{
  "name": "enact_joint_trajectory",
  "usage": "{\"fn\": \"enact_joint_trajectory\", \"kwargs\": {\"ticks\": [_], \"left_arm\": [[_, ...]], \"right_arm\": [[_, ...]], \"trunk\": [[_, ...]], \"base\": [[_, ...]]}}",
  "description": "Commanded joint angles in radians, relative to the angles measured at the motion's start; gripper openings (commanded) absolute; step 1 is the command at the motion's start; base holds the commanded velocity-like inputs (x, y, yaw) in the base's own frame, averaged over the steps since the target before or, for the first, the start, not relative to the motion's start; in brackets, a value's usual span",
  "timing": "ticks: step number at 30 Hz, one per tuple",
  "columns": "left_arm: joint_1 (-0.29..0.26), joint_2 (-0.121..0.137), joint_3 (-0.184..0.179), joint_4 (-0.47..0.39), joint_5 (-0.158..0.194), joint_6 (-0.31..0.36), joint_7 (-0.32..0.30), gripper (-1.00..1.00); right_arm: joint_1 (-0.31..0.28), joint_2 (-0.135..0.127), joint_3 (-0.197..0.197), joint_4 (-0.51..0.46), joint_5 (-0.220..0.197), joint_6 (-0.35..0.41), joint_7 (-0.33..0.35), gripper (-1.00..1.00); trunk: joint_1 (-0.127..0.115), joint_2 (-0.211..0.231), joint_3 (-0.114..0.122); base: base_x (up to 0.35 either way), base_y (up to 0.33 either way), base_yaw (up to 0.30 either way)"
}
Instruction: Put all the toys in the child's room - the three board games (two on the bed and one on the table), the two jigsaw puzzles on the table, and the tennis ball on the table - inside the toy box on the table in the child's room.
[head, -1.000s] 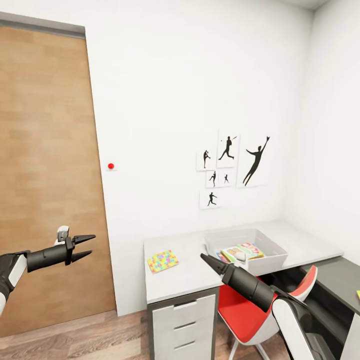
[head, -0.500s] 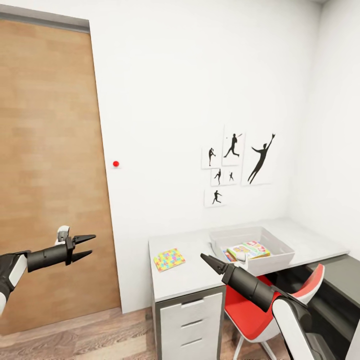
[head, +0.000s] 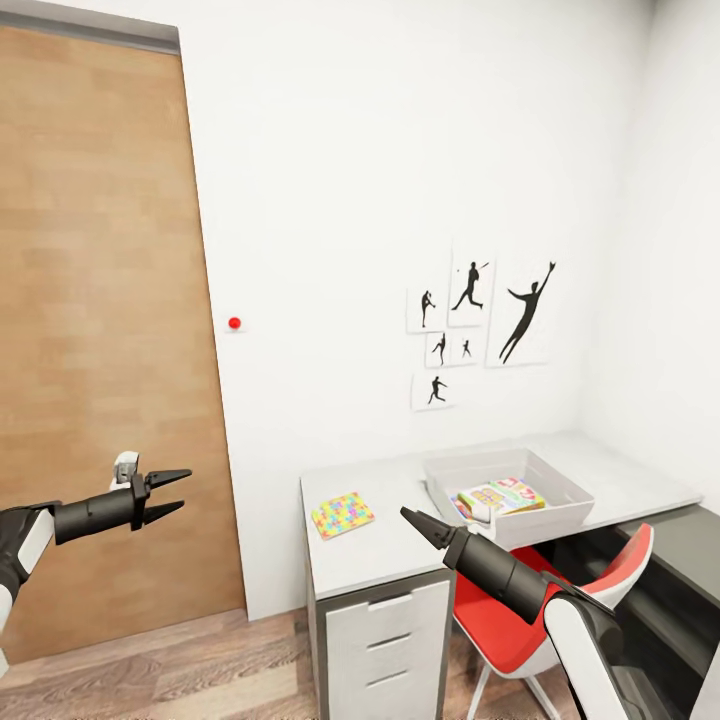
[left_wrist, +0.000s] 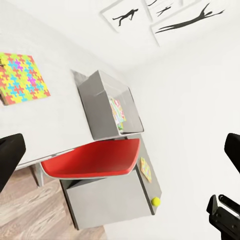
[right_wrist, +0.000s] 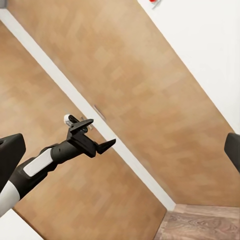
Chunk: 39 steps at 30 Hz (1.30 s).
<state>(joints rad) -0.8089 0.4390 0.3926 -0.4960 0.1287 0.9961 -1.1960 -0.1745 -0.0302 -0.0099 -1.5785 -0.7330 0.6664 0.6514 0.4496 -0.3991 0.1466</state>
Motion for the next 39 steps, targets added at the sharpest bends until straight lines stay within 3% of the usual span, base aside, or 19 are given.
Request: {"fn": "enact_joint_trajectory", "kwargs": {"ticks": [1, 17, 39], "left_arm": [[0.000, 0.000, 0.002, 0.001, 0.000, 0.006, -0.002, 1.00], [0.000, 0.000, 0.002, 0.001, 0.000, 0.006, -0.002, 1.00], [-0.001, 0.000, 0.002, 0.001, 0.000, 0.006, -0.001, 1.00]], "right_arm": [[0.000, 0.000, -0.001, 0.000, -0.005, 0.007, 0.001, 1.00], [0.000, 0.000, -0.001, 0.000, -0.006, 0.007, 0.001, 1.00], [0.000, 0.000, -0.002, 0.000, -0.006, 0.007, 0.002, 1.00]], "trunk": [[0.000, -0.001, -0.002], [0.000, -0.001, -0.018], [0.000, -0.001, -0.020]], "base": [[0.000, 0.018, 0.000], [0.000, 0.036, 0.000], [-0.003, 0.056, 0.000]]}}
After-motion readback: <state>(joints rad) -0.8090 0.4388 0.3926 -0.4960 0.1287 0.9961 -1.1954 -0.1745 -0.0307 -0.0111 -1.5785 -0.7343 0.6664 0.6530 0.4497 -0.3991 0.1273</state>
